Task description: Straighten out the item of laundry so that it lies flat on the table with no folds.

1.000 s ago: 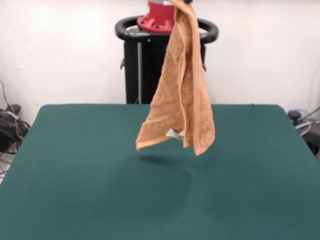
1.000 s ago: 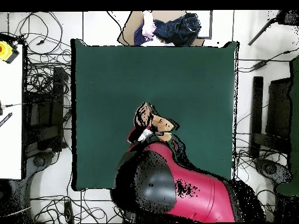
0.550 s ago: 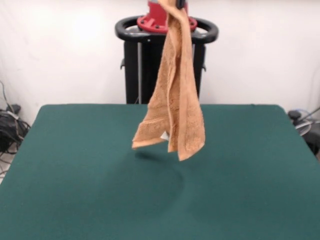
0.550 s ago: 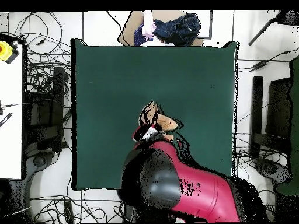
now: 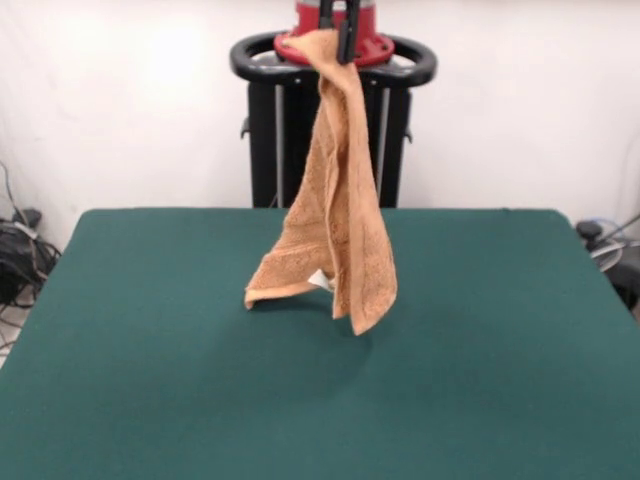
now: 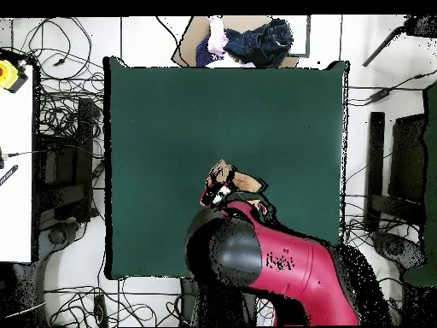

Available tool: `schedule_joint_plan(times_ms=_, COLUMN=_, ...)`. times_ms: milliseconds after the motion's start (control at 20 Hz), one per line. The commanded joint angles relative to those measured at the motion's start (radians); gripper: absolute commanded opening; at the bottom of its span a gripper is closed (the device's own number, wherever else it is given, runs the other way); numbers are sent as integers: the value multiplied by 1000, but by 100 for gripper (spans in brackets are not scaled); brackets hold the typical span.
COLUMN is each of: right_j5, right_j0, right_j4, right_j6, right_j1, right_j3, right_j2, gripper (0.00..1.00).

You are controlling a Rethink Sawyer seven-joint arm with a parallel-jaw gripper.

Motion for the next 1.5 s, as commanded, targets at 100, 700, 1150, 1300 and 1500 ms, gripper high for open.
schedule_joint_plan(times_ms=100, right_j5=-23, right_j0=7, right_j4=-31, right_j6=131, right_j1=114, right_j3=-43, right_j2=2, gripper=0)
schedule_joint_plan(times_ms=700, right_j5=-55, right_j0=11, right_j4=-18, right_j6=127, right_j1=151, right_j3=-52, right_j2=8, gripper=0)
schedule_joint_plan(times_ms=1150, right_j5=-131, right_j0=5, right_j4=-35, right_j6=108, right_j1=187, right_j3=-69, right_j2=19, gripper=0)
schedule_joint_plan(times_ms=1300, right_j5=-156, right_j0=8, right_j4=-36, right_j6=107, right_j1=194, right_j3=-66, right_j2=21, gripper=0)
schedule_joint_plan(times_ms=1500, right_j5=-183, right_j0=21, right_j4=-39, right_j6=116, right_j1=213, right_j3=-80, right_j2=16, gripper=0)
